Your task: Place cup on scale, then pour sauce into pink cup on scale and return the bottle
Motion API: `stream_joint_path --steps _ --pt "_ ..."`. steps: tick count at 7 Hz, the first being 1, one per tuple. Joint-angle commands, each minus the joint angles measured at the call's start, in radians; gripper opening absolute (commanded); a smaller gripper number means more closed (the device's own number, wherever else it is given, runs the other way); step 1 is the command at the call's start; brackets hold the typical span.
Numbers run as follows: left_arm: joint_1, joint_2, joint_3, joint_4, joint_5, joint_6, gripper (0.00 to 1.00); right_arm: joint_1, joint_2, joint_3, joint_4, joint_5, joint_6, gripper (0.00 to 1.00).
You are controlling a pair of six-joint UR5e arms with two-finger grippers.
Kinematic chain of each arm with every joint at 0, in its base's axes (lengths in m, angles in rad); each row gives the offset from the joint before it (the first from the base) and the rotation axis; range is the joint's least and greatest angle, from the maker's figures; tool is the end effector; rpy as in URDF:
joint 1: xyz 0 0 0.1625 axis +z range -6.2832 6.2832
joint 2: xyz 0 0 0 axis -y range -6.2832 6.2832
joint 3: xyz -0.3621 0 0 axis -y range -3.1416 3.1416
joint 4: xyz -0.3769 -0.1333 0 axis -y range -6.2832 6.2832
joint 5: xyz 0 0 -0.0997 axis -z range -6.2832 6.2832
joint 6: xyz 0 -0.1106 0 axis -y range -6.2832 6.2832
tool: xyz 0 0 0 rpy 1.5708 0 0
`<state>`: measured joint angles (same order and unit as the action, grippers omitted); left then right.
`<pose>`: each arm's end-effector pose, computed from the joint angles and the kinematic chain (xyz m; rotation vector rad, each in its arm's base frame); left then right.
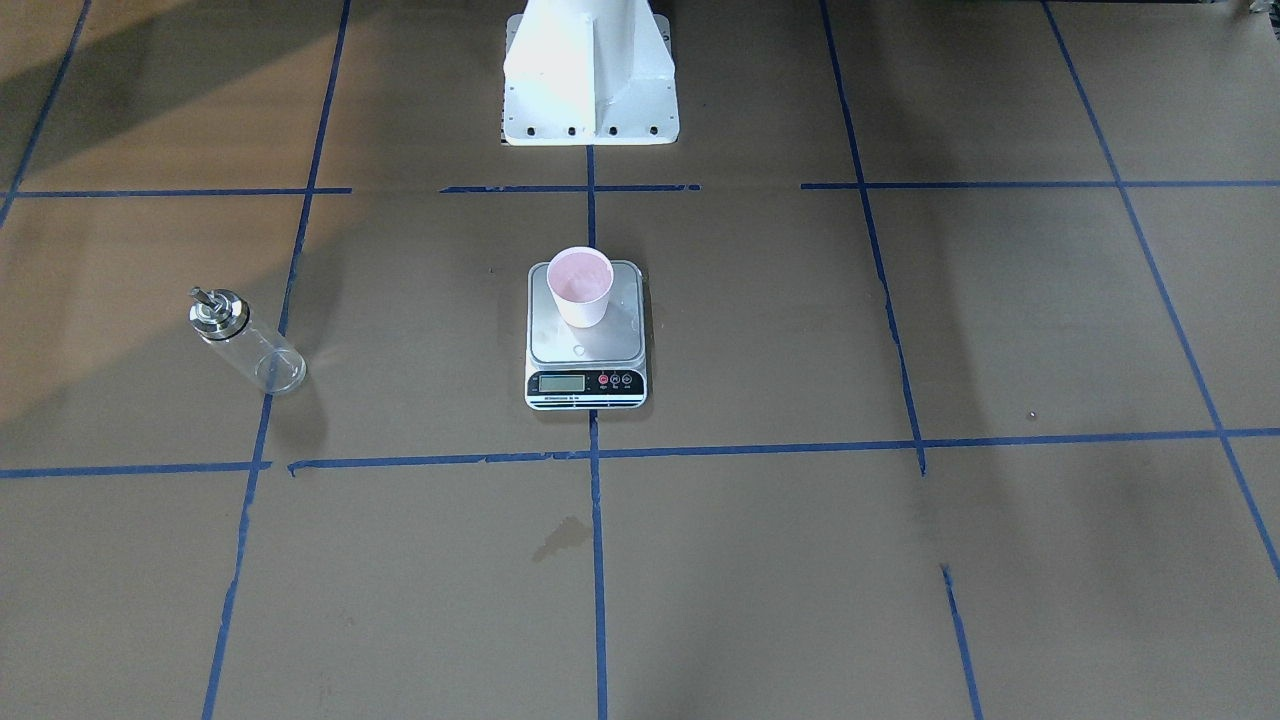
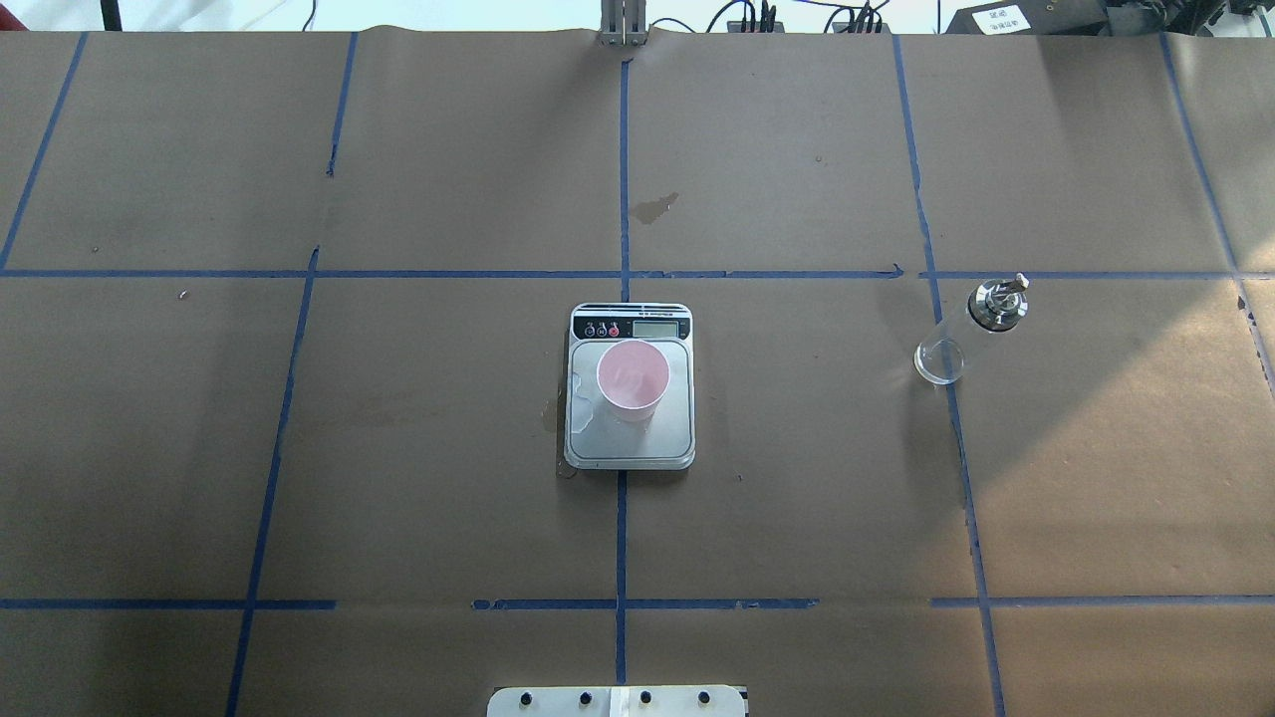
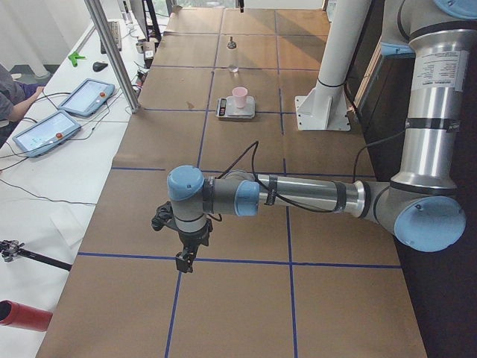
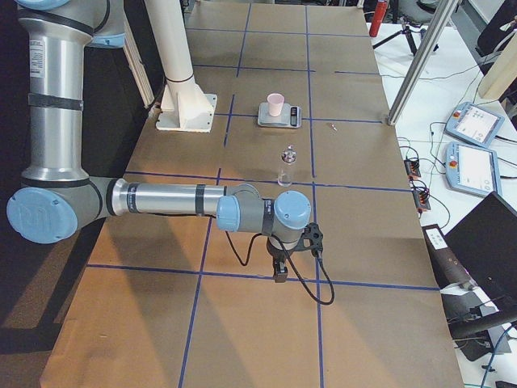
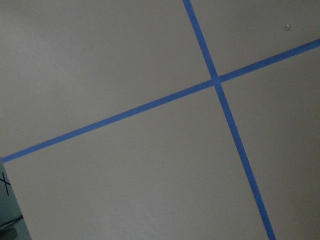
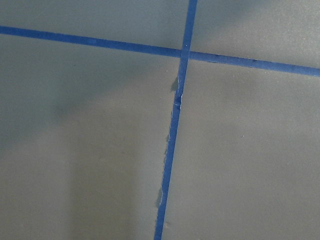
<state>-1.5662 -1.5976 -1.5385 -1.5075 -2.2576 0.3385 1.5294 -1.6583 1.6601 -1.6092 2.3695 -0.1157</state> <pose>-0.0610 -0.4805 0.6187 0.0491 0.6908 0.3057 0.0357 -0.4439 0.6033 -0.0050 -0.8000 -0.1340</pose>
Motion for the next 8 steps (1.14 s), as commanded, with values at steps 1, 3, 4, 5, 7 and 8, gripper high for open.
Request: stream_joint_path --steps 1,3,4,5,7,8 --pt "0.0 0.007 0.006 0.003 -0.028 -0.01 1.0 0.032 0.0 0.001 0.0 0.017 0.002 1.0" --pt "0.0 0.005 0.001 0.003 -0.022 -0.012 1.0 0.038 0.009 0.027 -0.003 0.019 0.075 1.0" --pt "0.0 0.005 0.003 0.001 -0.02 -0.012 1.0 0.044 0.009 0.029 -0.005 0.019 0.076 1.0" --pt "0.0 0.005 0.005 0.001 -0.023 -0.015 1.0 0.048 0.011 0.032 -0.005 0.017 0.079 1.0" --pt "0.002 -0.001 -0.006 -0.005 -0.026 -0.233 1.0 0.048 0.012 0.036 0.005 0.017 0.19 1.0" --pt "0.002 -0.007 -0.005 -0.01 -0.028 -0.249 1.0 0.048 0.012 0.041 0.006 0.017 0.198 1.0"
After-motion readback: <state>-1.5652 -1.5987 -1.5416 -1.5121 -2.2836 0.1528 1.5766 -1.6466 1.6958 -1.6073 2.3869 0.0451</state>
